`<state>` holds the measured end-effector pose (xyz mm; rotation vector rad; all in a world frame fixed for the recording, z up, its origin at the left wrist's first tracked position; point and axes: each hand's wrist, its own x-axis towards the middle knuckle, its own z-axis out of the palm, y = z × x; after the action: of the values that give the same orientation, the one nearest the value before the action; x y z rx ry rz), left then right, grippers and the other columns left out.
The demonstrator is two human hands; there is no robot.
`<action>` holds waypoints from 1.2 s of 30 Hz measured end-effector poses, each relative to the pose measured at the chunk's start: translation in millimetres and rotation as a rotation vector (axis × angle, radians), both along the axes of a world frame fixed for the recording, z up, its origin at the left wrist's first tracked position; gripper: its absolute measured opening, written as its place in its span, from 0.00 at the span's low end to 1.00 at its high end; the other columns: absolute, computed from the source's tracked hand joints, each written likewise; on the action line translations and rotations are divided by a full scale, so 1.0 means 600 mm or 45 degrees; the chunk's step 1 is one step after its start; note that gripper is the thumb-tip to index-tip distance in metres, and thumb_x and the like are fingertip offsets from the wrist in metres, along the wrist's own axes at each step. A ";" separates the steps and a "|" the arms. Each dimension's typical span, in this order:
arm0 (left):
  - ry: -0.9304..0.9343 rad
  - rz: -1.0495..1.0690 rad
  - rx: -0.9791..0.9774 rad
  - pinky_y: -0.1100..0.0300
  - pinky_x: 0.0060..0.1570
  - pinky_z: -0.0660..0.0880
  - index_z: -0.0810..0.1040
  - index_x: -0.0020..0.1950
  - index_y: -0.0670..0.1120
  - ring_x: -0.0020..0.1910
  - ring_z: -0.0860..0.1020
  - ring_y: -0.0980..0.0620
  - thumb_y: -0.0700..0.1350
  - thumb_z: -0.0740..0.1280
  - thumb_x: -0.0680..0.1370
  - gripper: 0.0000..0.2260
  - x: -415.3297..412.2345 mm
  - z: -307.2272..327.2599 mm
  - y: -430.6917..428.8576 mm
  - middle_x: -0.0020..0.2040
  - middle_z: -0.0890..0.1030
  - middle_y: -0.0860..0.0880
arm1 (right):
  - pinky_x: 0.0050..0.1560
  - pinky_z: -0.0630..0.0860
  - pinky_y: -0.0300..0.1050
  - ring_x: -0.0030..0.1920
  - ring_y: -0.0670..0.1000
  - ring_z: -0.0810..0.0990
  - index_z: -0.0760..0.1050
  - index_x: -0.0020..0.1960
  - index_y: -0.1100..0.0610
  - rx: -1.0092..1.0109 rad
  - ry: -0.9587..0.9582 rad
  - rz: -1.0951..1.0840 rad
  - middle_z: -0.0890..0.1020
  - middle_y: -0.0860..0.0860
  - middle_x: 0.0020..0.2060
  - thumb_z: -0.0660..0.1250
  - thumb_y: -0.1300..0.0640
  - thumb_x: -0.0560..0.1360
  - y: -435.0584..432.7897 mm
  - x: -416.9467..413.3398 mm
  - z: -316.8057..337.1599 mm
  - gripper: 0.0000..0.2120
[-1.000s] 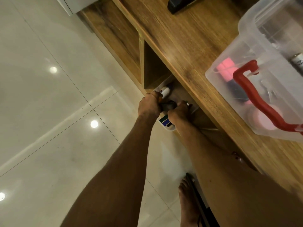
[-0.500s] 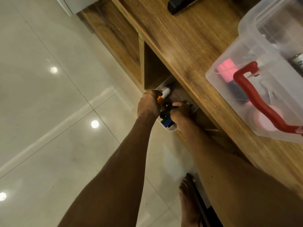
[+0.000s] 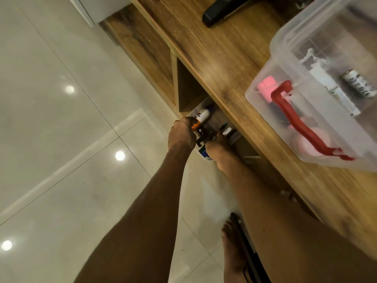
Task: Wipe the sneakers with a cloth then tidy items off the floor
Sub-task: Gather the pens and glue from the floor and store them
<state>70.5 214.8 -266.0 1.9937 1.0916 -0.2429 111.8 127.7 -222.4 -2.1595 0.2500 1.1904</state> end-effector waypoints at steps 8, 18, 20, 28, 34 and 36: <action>0.014 -0.023 0.046 0.50 0.55 0.77 0.77 0.63 0.48 0.54 0.78 0.45 0.33 0.66 0.71 0.22 -0.045 0.045 -0.019 0.57 0.78 0.43 | 0.64 0.69 0.46 0.70 0.55 0.69 0.60 0.76 0.56 -0.011 0.003 0.043 0.68 0.55 0.72 0.58 0.63 0.79 -0.044 -0.054 0.071 0.26; -0.120 -0.095 0.124 0.51 0.50 0.77 0.81 0.53 0.52 0.49 0.80 0.45 0.36 0.70 0.70 0.16 -0.120 0.219 -0.082 0.50 0.81 0.46 | 0.61 0.75 0.47 0.59 0.54 0.78 0.79 0.59 0.58 0.131 -0.266 0.298 0.79 0.54 0.60 0.67 0.63 0.76 -0.123 -0.088 0.224 0.12; -0.147 -0.176 0.191 0.51 0.50 0.77 0.82 0.54 0.51 0.50 0.79 0.44 0.36 0.67 0.71 0.15 -0.131 0.266 -0.108 0.51 0.82 0.46 | 0.60 0.76 0.47 0.57 0.53 0.79 0.80 0.56 0.59 0.159 -0.352 0.373 0.81 0.53 0.57 0.67 0.63 0.76 -0.145 -0.091 0.263 0.10; -0.513 -0.564 0.479 0.58 0.47 0.77 0.82 0.52 0.52 0.49 0.80 0.49 0.50 0.59 0.72 0.15 -0.169 0.407 -0.236 0.50 0.84 0.51 | 0.46 0.75 0.40 0.51 0.48 0.78 0.82 0.53 0.58 0.327 -0.661 0.352 0.81 0.52 0.50 0.67 0.65 0.75 -0.282 -0.088 0.418 0.09; -0.849 -0.642 0.500 0.57 0.44 0.79 0.80 0.53 0.50 0.39 0.79 0.54 0.49 0.64 0.73 0.11 -0.092 0.519 -0.351 0.44 0.83 0.50 | 0.49 0.77 0.43 0.44 0.46 0.79 0.83 0.51 0.60 0.340 -0.930 0.239 0.83 0.50 0.46 0.67 0.67 0.73 -0.424 -0.036 0.522 0.10; -0.947 -0.669 0.510 0.54 0.44 0.78 0.80 0.53 0.51 0.40 0.79 0.52 0.50 0.64 0.72 0.12 -0.054 0.554 -0.396 0.42 0.83 0.51 | 0.49 0.76 0.42 0.43 0.45 0.79 0.83 0.50 0.59 0.306 -1.038 0.131 0.83 0.49 0.45 0.67 0.67 0.73 -0.480 -0.016 0.557 0.10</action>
<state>38.2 -22.8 66.5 2.3939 0.1359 0.4602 101.9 -160.5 111.6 -2.2586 -0.3432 0.2894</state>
